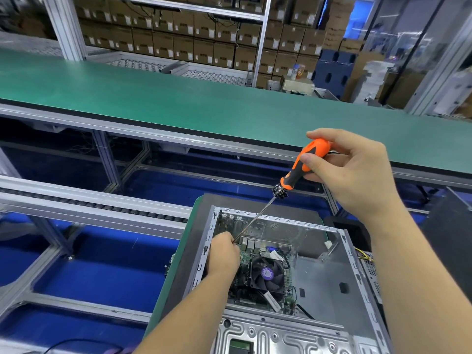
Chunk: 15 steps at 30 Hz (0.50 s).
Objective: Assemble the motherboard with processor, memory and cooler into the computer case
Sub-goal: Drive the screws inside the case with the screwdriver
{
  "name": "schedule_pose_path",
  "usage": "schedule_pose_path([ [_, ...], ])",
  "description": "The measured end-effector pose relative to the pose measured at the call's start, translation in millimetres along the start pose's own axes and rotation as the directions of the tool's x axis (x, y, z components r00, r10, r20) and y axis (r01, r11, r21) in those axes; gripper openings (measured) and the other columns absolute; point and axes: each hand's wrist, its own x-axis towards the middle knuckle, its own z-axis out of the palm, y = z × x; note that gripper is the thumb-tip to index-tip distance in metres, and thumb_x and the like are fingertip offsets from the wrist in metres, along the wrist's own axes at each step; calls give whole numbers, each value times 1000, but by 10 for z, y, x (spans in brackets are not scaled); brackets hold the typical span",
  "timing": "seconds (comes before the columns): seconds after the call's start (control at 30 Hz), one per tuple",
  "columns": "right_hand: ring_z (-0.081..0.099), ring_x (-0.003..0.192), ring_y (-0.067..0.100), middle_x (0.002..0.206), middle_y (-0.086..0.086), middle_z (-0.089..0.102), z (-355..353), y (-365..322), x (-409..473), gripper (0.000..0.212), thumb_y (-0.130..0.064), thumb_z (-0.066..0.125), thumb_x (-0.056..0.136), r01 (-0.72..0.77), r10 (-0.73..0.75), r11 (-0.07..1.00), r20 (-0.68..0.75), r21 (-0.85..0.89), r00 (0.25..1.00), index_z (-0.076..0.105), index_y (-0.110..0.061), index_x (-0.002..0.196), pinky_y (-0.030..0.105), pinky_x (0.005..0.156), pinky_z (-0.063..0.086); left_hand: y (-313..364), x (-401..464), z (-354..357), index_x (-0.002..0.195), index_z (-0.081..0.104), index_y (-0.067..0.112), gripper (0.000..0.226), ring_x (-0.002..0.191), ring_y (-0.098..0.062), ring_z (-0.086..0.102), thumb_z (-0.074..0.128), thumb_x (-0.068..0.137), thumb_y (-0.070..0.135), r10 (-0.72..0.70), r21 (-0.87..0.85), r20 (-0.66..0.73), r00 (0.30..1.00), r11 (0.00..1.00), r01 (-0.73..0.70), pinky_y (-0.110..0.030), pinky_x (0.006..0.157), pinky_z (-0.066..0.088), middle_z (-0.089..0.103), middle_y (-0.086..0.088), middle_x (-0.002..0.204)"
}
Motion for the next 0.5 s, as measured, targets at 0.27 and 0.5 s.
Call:
schedule_pose_path([
  [0.27,76,80,20,90,2,73,14,9,-3,34,-5,78,85,-4,4,1000,-4,-10,1000,70,-33,104,30,69,63,5,-4,-8,84,54,13,12,60,-11,45,55,95,8,-18,-55,-1,1000,998,18,-22,48,37,57,-1,80],
  [0.5,76,81,20,93,2,72,17,10,13,35,-5,78,85,8,-8,1000,-10,-17,1000,69,-34,104,31,69,63,7,-36,-13,77,40,15,25,56,-17,44,57,95,15,-119,-42,63,991,992,121,-29,51,40,47,-2,67],
])
